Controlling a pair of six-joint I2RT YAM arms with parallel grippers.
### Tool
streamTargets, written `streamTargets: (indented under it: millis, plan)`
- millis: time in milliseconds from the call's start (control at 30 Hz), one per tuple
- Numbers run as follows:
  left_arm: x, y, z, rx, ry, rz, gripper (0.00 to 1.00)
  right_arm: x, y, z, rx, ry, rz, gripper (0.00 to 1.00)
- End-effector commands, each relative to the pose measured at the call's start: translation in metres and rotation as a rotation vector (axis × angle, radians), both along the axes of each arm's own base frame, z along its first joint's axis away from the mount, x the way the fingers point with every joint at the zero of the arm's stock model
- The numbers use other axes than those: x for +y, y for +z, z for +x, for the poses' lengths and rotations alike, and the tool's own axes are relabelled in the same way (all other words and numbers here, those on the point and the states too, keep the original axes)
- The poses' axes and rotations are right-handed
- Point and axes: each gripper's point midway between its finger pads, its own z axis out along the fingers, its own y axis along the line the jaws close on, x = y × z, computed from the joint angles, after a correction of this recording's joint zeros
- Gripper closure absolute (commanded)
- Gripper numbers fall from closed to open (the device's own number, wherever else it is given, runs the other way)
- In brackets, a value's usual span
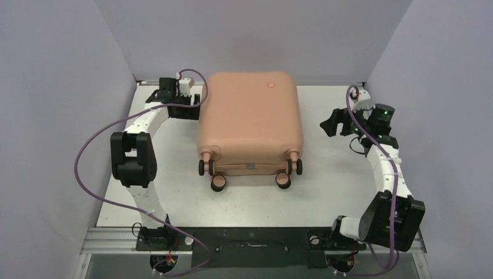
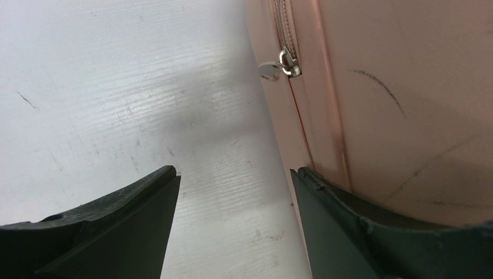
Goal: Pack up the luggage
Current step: Zip the luggage at the center of the board.
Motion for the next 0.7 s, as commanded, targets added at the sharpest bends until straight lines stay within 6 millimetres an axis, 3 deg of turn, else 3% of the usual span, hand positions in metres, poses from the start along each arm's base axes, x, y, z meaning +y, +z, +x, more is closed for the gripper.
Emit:
streamTargets:
  millis: [0,133,300,400,467,567,667]
  plan:
    - [-0.031,0.074,-0.012,-0.121,-0.082,-0.109,0.26,-0.010,-0.033,-0.042,-0.080,0.249,-0.161,0.10]
    - [-0.016,0.108,-0.017,-0.176,-0.045,-0.088,0.24,-0.016,-0.056,-0.085,-0.174,0.459,-0.229,0.09]
    - [-0.005,0.166,-0.024,-0.307,-0.046,-0.030,0.22,0.034,-0.067,-0.165,-0.318,0.753,-0.156,0.07]
    - [-0.016,0.203,-0.031,-0.386,-0.097,0.034,0.21,0.064,-0.075,-0.185,-0.369,0.883,-0.135,0.02]
    - [-0.034,0.228,-0.037,-0.452,-0.145,0.069,0.21,0.079,-0.077,-0.195,-0.414,0.928,-0.116,0.02]
    - [-0.058,0.246,-0.047,-0.518,-0.228,0.128,0.21,0.090,-0.069,-0.195,-0.513,0.939,-0.118,0.04]
    - [-0.080,0.247,-0.055,-0.545,-0.297,0.205,0.21,0.095,-0.053,-0.188,-0.604,0.904,-0.104,0.03]
